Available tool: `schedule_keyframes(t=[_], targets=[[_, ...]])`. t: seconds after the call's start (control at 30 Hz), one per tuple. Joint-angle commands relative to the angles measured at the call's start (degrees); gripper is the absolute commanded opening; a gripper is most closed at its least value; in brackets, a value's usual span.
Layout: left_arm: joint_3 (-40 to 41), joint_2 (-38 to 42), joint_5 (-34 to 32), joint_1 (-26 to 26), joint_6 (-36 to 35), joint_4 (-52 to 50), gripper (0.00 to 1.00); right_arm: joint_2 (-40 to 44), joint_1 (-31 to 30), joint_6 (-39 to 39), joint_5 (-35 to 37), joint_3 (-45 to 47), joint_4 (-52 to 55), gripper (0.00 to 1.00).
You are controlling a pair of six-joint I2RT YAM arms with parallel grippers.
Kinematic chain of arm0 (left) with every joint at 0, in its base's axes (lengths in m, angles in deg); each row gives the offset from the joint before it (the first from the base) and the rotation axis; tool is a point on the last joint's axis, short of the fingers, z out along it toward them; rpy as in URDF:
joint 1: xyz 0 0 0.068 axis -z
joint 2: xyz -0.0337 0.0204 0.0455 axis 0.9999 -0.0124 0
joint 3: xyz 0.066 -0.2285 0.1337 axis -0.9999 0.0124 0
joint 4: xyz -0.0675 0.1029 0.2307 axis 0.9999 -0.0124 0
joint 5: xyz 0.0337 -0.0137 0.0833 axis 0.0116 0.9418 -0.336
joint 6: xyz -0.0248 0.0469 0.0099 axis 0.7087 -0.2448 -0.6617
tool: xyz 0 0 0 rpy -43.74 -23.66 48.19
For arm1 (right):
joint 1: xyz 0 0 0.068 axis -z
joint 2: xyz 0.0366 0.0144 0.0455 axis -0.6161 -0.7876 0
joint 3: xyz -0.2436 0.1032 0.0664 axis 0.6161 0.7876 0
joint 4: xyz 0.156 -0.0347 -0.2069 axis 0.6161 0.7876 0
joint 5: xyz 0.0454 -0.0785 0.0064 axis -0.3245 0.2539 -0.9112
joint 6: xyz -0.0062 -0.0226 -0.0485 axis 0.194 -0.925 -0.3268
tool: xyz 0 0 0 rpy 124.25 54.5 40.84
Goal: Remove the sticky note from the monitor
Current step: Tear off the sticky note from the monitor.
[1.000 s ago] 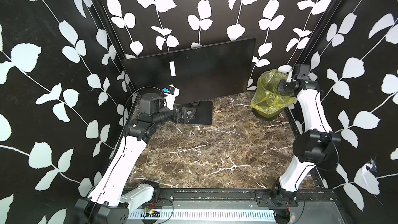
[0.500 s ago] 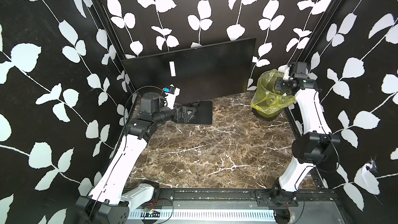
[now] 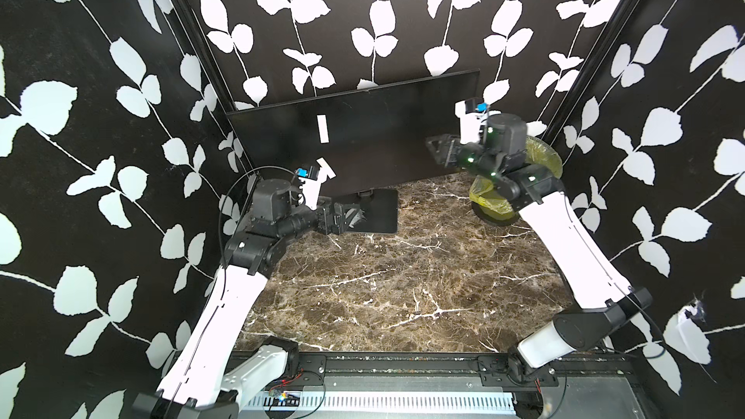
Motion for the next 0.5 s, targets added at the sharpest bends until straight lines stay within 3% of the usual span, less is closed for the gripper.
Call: schedule_keyframes(t=[0.0,0.23,0.47], targets=[[1.53,2.73,-1.86,-0.39,1.57,0.22,0.99,-3.43,-5.54,5.59,0.97,-2.13,-7.81,0.48],[5.23,5.18,-2.66,-0.8,4.34,3.32,0.99,-11.36,-14.33,10.46,4.24,-8.89,-12.9,0.5],[6.84,5.47,-1.62,-0.89,5.87,5.61,0.99,-20.91,-18.61,15.61,6.12,-18.05,-15.28,0.5]])
